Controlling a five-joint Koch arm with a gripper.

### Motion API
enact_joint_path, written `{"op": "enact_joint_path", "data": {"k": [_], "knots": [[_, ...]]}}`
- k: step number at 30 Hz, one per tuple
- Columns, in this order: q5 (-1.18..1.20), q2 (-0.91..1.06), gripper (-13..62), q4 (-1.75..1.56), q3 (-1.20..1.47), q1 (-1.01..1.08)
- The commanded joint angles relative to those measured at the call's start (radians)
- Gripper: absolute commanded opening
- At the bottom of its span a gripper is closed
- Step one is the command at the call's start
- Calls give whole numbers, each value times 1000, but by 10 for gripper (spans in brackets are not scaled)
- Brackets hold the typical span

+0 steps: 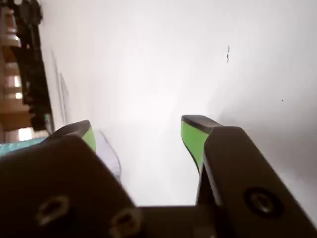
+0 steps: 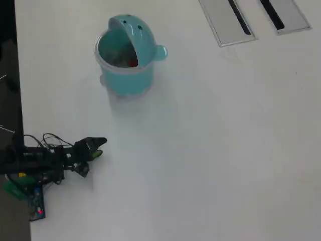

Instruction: Grasp RGB lego blocks and put them in the bin one by one.

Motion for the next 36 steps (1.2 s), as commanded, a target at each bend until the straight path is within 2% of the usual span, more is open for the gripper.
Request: {"op": "enact_joint_path", "data": {"k": [1,9,18,36], "knots": [[-2,71,326,-101,41,8],[11,71,333,-100,72,34],[58,67,332,-15,84,163],[120,67,347,5,84,158]]}}
